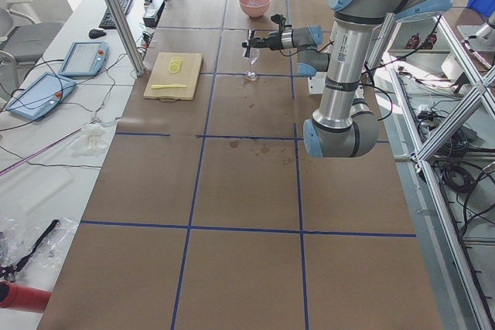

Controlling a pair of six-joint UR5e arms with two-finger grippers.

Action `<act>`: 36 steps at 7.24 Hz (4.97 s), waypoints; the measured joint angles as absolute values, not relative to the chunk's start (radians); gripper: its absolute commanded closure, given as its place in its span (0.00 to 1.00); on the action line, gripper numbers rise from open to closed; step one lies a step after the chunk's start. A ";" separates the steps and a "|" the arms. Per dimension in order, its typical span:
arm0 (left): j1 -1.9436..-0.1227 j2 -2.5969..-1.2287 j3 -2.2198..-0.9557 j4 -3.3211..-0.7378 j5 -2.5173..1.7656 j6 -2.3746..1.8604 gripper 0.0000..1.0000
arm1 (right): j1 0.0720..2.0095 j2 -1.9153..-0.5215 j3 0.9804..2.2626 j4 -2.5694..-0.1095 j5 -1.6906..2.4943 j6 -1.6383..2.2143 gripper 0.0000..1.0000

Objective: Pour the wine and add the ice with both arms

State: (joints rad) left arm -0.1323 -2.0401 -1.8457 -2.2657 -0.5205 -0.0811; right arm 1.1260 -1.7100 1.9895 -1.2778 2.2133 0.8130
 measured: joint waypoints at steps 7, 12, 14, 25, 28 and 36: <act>-0.133 -2.052 -1.839 -2.253 -0.468 0.356 1.00 | 1.126 -1.707 1.981 -1.278 2.215 0.814 0.00; -0.133 -2.059 -1.837 -2.252 -0.421 0.610 1.00 | 1.126 -1.707 1.980 -1.278 2.215 0.815 0.00; -0.132 -2.066 -1.820 -2.252 -0.403 0.689 1.00 | 1.126 -1.707 1.979 -1.278 2.215 0.814 0.00; -0.158 -2.048 -1.844 -2.317 -0.385 0.697 1.00 | 1.052 -1.712 1.945 -1.275 2.143 0.819 0.02; -0.175 -1.992 -1.863 -2.358 -0.385 0.695 1.00 | 1.030 -1.713 1.916 -1.275 2.132 0.819 0.02; -0.214 -1.844 -1.873 -2.517 -0.386 0.701 1.00 | 1.005 -1.701 1.859 -1.278 2.135 0.817 0.32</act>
